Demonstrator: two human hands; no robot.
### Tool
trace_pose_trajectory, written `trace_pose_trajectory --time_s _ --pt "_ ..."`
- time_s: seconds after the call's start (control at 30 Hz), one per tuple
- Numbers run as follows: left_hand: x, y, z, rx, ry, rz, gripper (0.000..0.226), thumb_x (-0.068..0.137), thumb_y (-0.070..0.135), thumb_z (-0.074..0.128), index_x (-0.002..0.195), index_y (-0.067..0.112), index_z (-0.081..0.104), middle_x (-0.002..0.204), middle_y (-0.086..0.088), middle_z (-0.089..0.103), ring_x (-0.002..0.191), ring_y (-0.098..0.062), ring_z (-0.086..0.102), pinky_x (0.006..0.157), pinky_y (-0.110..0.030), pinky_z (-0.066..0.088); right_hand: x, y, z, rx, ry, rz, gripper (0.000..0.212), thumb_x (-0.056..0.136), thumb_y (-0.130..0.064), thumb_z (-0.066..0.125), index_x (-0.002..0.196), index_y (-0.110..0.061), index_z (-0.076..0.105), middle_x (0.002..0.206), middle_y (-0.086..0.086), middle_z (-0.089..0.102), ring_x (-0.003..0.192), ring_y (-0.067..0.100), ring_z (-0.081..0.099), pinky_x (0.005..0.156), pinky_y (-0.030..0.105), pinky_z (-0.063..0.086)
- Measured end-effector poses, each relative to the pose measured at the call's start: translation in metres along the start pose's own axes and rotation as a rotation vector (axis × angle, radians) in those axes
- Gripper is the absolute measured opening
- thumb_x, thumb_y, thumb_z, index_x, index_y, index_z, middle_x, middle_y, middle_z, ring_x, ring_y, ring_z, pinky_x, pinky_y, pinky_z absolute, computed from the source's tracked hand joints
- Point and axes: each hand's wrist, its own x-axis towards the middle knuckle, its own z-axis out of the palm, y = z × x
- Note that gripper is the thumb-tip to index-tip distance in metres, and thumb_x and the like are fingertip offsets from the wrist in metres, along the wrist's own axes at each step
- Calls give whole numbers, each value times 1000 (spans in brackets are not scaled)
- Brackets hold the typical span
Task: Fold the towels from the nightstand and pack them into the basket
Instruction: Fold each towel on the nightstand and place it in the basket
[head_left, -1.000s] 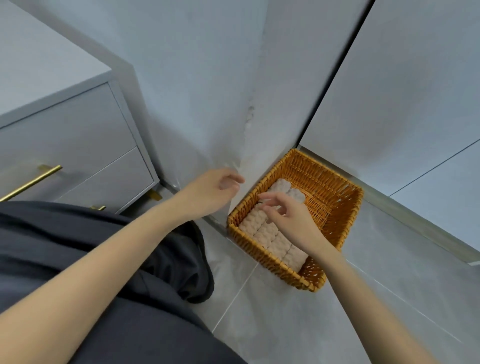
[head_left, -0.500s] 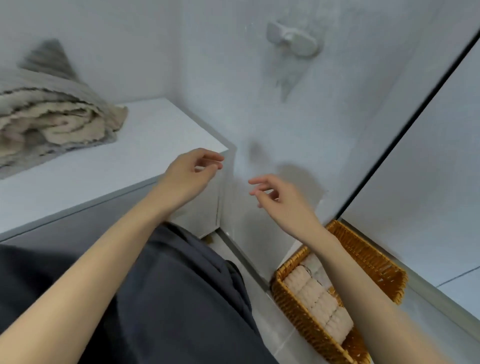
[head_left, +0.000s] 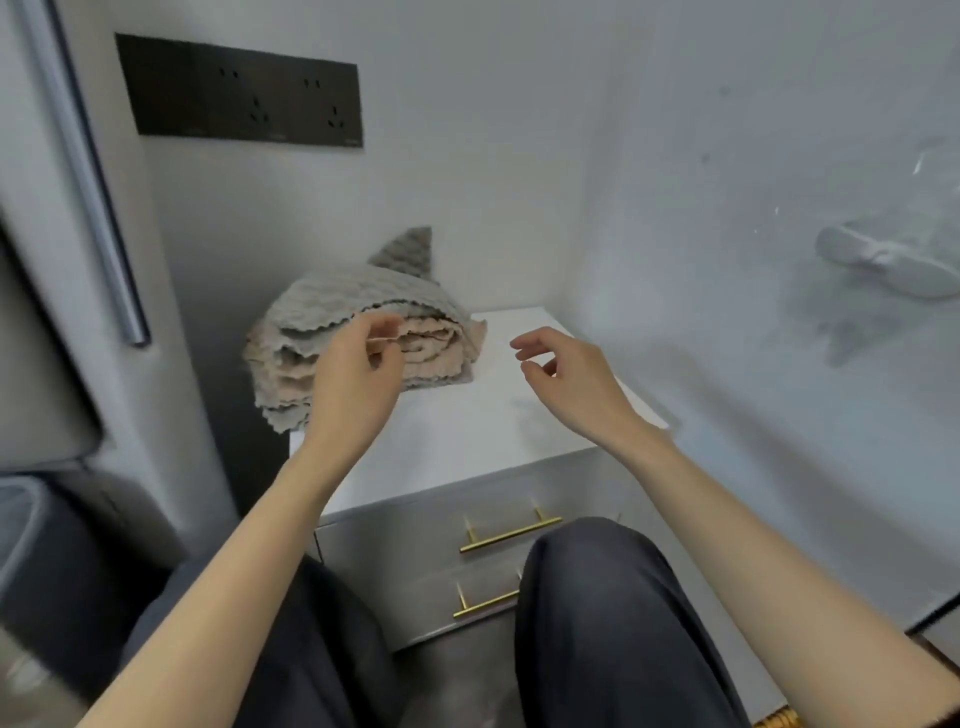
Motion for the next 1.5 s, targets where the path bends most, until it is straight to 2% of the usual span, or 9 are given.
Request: trace_pose_trajectory --time_s 0.13,0.27,0.5,0.67,0.83,1.03,1.2,1.33,1.5 --pt "19 -28 -1 218 98 14 37 94 9 47 129 16 55 133 -1 53 128 -21 39 108 -32 33 36 -17 35 -8 -14 -68 28 93 -19 49 116 -29 60 119 -14 60 83 2 58 77 26 45" --pt "35 -46 15 465 88 59 43 93 15 45 135 20 52 141 6 48 133 -18 31 106 -35 22 65 -31 68 -25 -8 -138 33 93 -15 49 123 -24 58 127 -7 58 107 11 55 83 24 42" --pt "46 -69 27 698 52 130 46 97 22 43 142 20 42 146 8 41 132 -14 30 102 -32 13 109 -41 101 -81 58 -178 41 95 -17 49 136 -23 52 135 -5 57 125 22 49 103 45 40" --pt "45 -68 31 800 42 161 46 98 25 40 143 19 41 147 8 40 132 -14 32 105 -34 15 130 -38 112 -129 167 -198 23 92 -26 55 112 -27 67 110 -9 69 104 18 60 93 41 45" --pt "43 -68 36 897 13 153 50 97 26 35 147 17 30 148 5 34 133 -17 30 108 -37 18 143 -32 103 87 350 -54 11 95 -24 49 97 -25 59 97 -9 67 82 14 62 63 27 42" --pt "36 -68 40 967 -45 130 58 99 28 34 152 15 14 158 2 15 142 -18 17 112 -38 13 151 -16 56 591 663 316 19 95 -9 40 108 -15 53 100 2 61 89 16 56 81 27 45" --pt "33 -59 46 825 -15 146 49 96 18 44 144 12 37 150 -4 34 137 -23 30 108 -37 18 124 14 38 828 607 427 13 89 -11 33 87 -17 44 76 5 47 57 19 41 49 25 35" --pt "32 -54 57 710 7 196 43 93 12 47 136 11 48 140 -5 46 130 -24 38 104 -36 24 96 41 26 1029 704 556 22 83 -10 31 63 -22 29 60 -4 31 52 12 29 48 21 27" --pt "27 -46 82 570 -118 172 31 99 21 40 126 14 55 120 -3 58 112 -23 45 91 -32 34 71 74 6 601 361 619 24 84 -15 38 62 -21 30 59 0 31 53 17 26 52 28 23"
